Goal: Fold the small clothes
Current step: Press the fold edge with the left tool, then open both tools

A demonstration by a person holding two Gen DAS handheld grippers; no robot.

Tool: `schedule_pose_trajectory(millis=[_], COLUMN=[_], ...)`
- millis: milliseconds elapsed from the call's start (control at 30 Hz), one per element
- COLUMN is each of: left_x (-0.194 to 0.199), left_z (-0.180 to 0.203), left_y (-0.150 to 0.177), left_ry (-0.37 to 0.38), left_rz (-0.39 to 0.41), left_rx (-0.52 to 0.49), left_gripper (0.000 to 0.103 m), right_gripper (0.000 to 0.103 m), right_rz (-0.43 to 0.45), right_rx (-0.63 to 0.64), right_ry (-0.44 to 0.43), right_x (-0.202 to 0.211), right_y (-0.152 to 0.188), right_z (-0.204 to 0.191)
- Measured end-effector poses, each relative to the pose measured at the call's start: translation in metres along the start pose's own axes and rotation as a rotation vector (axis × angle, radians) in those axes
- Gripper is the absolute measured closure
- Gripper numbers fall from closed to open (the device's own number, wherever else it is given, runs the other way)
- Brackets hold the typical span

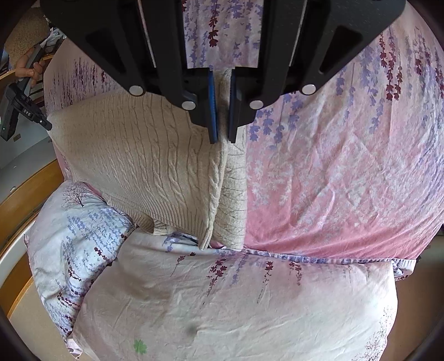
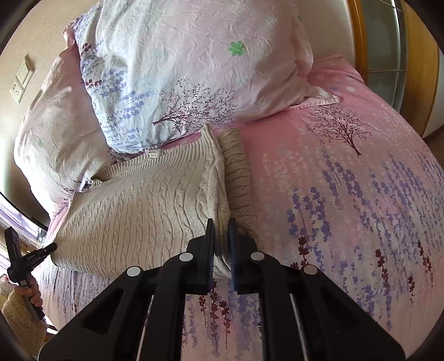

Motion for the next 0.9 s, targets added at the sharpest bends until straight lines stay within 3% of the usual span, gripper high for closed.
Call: schedule_pose_trajectory(millis=[100, 333, 367, 400, 433, 467, 500, 633, 767, 900], left_x=[-0.002, 0.008, 0.013, 0.018, 0.022, 0.025, 0.027, 0.016, -0.014, -0.042], left_z=[-0.017, -0.034, -0.034, -0.031, -0.027, -0.021, -0.013, 0.03, 0.066, 0.079], left_y=[0.003, 0.005, 0.003, 0.001, -0.002, -0.006, -0.009, -0.019, -0.017, -0.013], left_ry=[-0.062, -0.032, -0.032, -0.03, -0.036, -0.041, -0.035, 0.005, -0.003, -0.009], left_rz=[-0.007, 0.037, 0.056, 0.074, 0.097, 0.114, 0.13, 0.135, 0.074, 0.023], left_rx=[0.04, 0.143, 0.144, 0.137, 0.12, 0.098, 0.069, -0.06, -0.195, -0.229], left_gripper=[0.099, 0.097, 0.088, 0.081, 0.064, 0.056, 0.056, 0.041, 0.036, 0.036], right_gripper=[0.093, 0.092, 0.091, 0.082, 0.067, 0.062, 0.056, 0.052, 0.052, 0.052], right_rz=[-0.036, -0.101, -0.102, -0.1, -0.087, -0.055, -0.018, 0.07, 0.069, 0.075], right_rx=[-0.017, -0.029, -0.036, -0.047, -0.057, -0.061, -0.056, 0.028, 0.115, 0.181], right_ry=[0.027, 0.06, 0.063, 0.071, 0.078, 0.085, 0.085, 0.06, 0.046, 0.037], right_x=[-0.009, -0.029, -0.028, -0.027, -0.023, -0.018, -0.011, 0.001, -0.006, -0.016], right_y=[0.007, 0.02, 0.019, 0.017, 0.014, 0.009, 0.004, -0.01, -0.008, -0.005], right_z=[0.006, 0.005, 0.006, 0.007, 0.007, 0.007, 0.004, -0.023, -0.05, -0.072])
Point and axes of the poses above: each gripper's, at about its wrist camera, not at the fingertips, and x roughly against the way its jaws point, z to its right, y to its underside, the point moved 7 cm from there along -x, roughly the way its jaws point, and after that the axes turned 14 degrees about y, right-handed, at the moved point
